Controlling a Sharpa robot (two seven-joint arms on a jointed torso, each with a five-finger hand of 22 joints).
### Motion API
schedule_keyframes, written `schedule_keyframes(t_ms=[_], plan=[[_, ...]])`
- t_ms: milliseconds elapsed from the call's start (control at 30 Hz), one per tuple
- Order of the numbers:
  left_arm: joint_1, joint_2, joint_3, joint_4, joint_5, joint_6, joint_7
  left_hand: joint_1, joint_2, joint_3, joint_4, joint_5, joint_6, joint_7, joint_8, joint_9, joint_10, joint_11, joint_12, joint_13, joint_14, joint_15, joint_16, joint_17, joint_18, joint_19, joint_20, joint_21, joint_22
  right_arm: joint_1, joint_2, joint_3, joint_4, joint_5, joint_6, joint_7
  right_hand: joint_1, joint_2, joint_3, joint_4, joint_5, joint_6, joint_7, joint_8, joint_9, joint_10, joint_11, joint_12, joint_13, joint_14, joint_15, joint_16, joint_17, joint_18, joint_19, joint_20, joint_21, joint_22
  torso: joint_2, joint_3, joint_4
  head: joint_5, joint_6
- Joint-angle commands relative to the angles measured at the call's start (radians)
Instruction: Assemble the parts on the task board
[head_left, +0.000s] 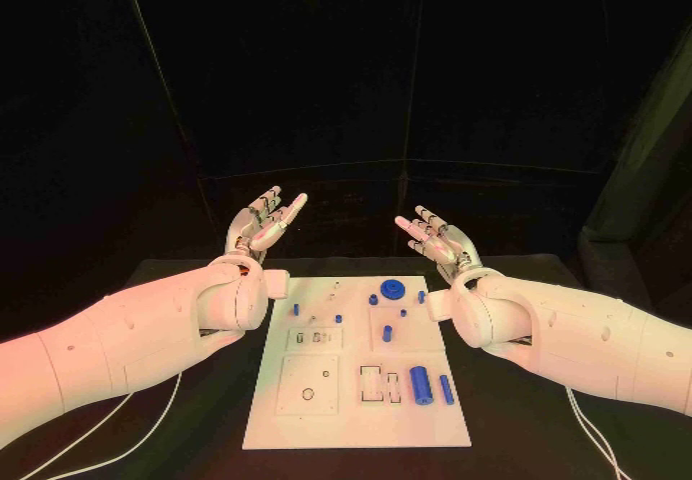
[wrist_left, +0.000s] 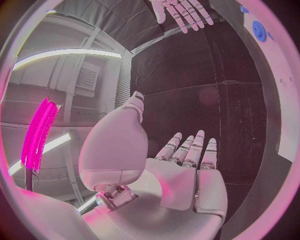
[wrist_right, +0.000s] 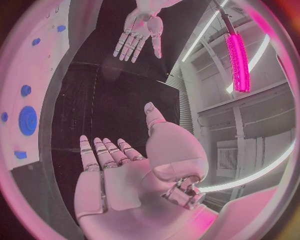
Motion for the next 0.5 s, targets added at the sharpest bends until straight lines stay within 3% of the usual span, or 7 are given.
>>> schedule_keyframes(t_ms=[33, 200, 300, 367, 400, 500], plan=[[0.005, 0.006, 0.000, -0.014, 0.021, 0.106, 0.060, 0.037, -0.005, 0.002, 0.012, 0.006, 0.011, 0.090, 0.006, 0.002, 0.006, 0.011, 0.004, 0.002, 0.014, 0.003, 0.005, 0.002, 0.023, 0.002, 0.013, 0.005, 0.002, 0.010, 0.016, -0.003, -0.035, -0.120, 0.213, -0.059, 0.039, 0.004, -0.001, -0.010, 0.009, 0.011, 0.137, 0.006, 0.002, 0.005, 0.014, 0.007, 0.002, 0.009, 0.013, 0.006, 0.002, 0.018, 0.005, 0.011, 0.006, 0.002, 0.000, -0.0001, 0.0003, 0.000, 0.000], [0.006, 0.007, 0.000, -0.015, 0.021, 0.107, 0.060, 0.037, -0.005, 0.002, 0.012, 0.006, 0.011, 0.090, 0.006, 0.002, 0.006, 0.011, 0.004, 0.002, 0.014, 0.003, 0.005, 0.002, 0.023, 0.002, 0.013, 0.005, 0.002, 0.019, 0.035, -0.008, -0.075, -0.159, 0.288, -0.081, 0.087, 0.006, 0.003, -0.037, 0.010, 0.051, 0.154, 0.013, 0.008, 0.057, 0.030, 0.015, 0.008, 0.072, 0.026, 0.016, 0.009, 0.022, 0.046, 0.010, 0.019, 0.009, 0.000, -0.0001, 0.0003, 0.000, 0.000], [0.006, 0.007, 0.000, -0.015, 0.021, 0.107, 0.060, 0.037, -0.006, 0.001, 0.012, 0.006, 0.012, 0.091, 0.006, 0.002, 0.007, 0.012, 0.005, 0.002, 0.015, 0.003, 0.005, 0.002, 0.023, 0.002, 0.013, 0.005, 0.002, 0.022, 0.042, -0.010, -0.088, -0.172, 0.313, -0.088, 0.149, 0.006, 0.014, -0.074, 0.009, 0.176, 0.167, 0.040, 0.024, 0.236, 0.050, 0.052, 0.027, 0.281, 0.039, 0.068, 0.030, 0.050, 0.164, 0.003, 0.057, 0.030, 0.000, -0.0001, 0.0003, 0.000, 0.000], [0.006, 0.007, 0.000, -0.015, 0.021, 0.107, 0.060, 0.037, -0.006, 0.001, 0.012, 0.006, 0.012, 0.091, 0.007, 0.002, 0.007, 0.012, 0.005, 0.002, 0.016, 0.003, 0.005, 0.003, 0.023, 0.002, 0.013, 0.005, 0.002, 0.022, 0.043, -0.010, -0.091, -0.175, 0.318, -0.089, 0.186, 0.005, 0.021, -0.099, 0.007, 0.298, 0.164, 0.070, 0.039, 0.410, 0.043, 0.094, 0.041, 0.435, 0.027, 0.106, 0.040, 0.075, 0.276, 0.008, 0.098, 0.049, 0.000, -0.0001, 0.0003, 0.000, 0.000], [0.006, -0.027, 0.000, 0.005, 0.028, 0.108, 0.057, 0.038, -0.005, 0.001, 0.012, 0.006, 0.013, 0.093, 0.007, 0.002, 0.008, 0.013, 0.005, 0.002, 0.020, 0.004, 0.006, 0.003, 0.024, 0.003, 0.014, 0.005, 0.002, 0.022, 0.017, -0.010, -0.104, -0.238, 0.197, -0.042, 0.199, 0.004, 0.023, -0.108, 0.005, 0.347, 0.162, 0.081, 0.043, 0.480, 0.037, 0.109, 0.044, 0.498, 0.020, 0.118, 0.042, 0.086, 0.329, 0.007, 0.118, 0.057, 0.001, -0.0008, 0.0012, -0.001, -0.002], [0.006, -0.037, 0.000, 0.015, 0.028, 0.115, 0.055, 0.039, 0.001, 0.005, 0.012, 0.005, 0.018, 0.099, 0.008, 0.003, 0.014, 0.019, 0.006, 0.003, 0.029, 0.008, 0.009, 0.005, 0.026, 0.005, 0.015, 0.006, 0.003, 0.022, 0.013, -0.010, -0.110, -0.267, 0.180, -0.033, 0.229, 0.005, 0.032, -0.131, -0.003, 0.484, 0.148, 0.110, 0.053, 0.638, 0.017, 0.139, 0.047, 0.643, -0.003, 0.140, 0.044, 0.110, 0.435, 0.007, 0.159, 0.070, 0.003, -0.0013, -0.0001, -0.001, -0.001]])
